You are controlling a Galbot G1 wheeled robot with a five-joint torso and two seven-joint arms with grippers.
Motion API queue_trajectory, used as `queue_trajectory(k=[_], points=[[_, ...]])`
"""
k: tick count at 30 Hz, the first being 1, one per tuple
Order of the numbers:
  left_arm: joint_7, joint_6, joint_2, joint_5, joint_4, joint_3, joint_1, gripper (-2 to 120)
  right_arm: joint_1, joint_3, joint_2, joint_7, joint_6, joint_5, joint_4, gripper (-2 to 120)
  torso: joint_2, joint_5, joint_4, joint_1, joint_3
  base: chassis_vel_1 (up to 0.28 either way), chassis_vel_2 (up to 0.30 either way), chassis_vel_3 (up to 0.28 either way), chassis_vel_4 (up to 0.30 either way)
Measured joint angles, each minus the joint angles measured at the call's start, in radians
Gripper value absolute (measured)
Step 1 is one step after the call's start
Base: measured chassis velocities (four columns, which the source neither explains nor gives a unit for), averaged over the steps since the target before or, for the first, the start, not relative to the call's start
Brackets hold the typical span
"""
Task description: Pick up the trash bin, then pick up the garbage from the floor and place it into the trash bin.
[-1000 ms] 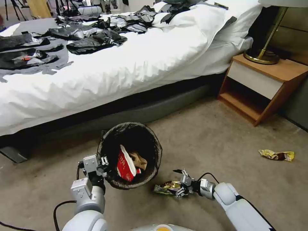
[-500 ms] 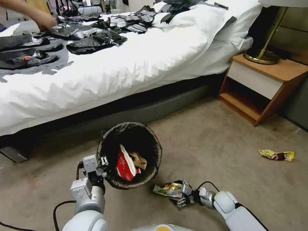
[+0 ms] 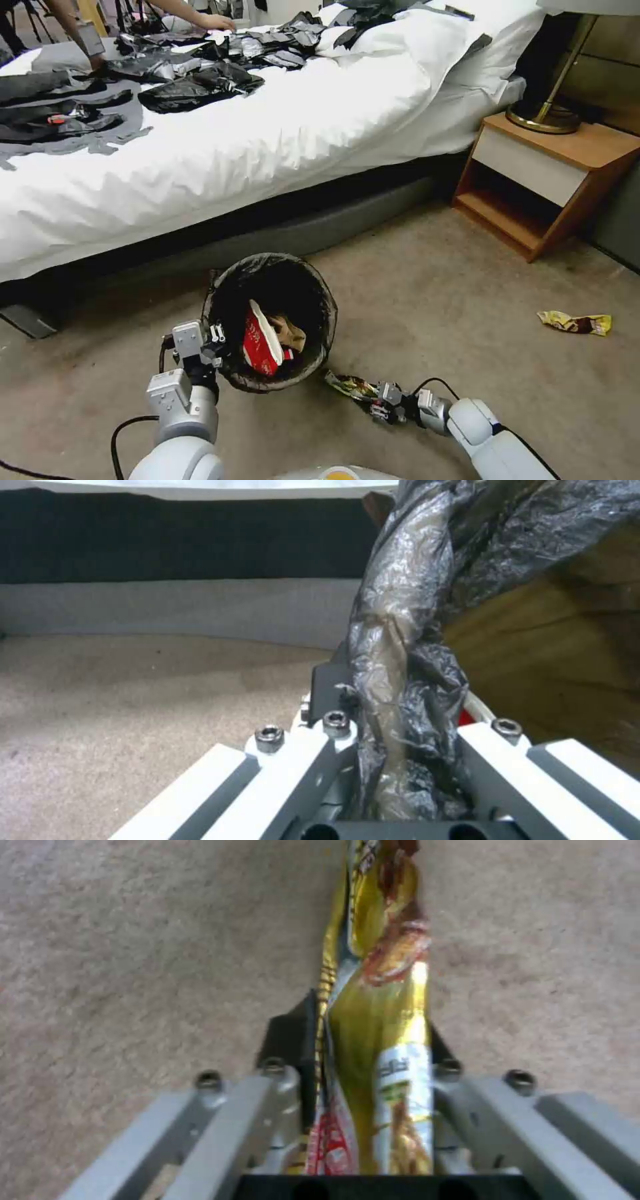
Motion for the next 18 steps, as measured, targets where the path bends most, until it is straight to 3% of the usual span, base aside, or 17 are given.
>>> queue_trajectory(k=[5, 12, 18], points=[[0.000, 0.000, 0.001, 0.001, 0.002, 0.004, -0.003, 0, 0.000, 0.008, -0.011, 0.007, 0.001, 0.023, 0.014, 0, 0.000, 0.0000, 0.0000, 0.000, 0.000, 0.000, 0.000, 0.000, 0.000], [0.000, 0.000, 0.003, 0.001, 0.008, 0.005, -0.006, 0, -0.001, 0.013, -0.020, 0.029, 0.010, 0.055, 0.028, 0, 0.000, 0.0000, 0.0000, 0.000, 0.000, 0.000, 0.000, 0.000, 0.000], [0.000, 0.001, 0.011, -0.005, 0.016, 0.003, -0.011, 0, -0.003, 0.028, -0.025, 0.089, 0.047, 0.144, 0.113, 0, 0.000, 0.0001, 0.0000, 0.000, 0.000, 0.000, 0.000, 0.000, 0.000]])
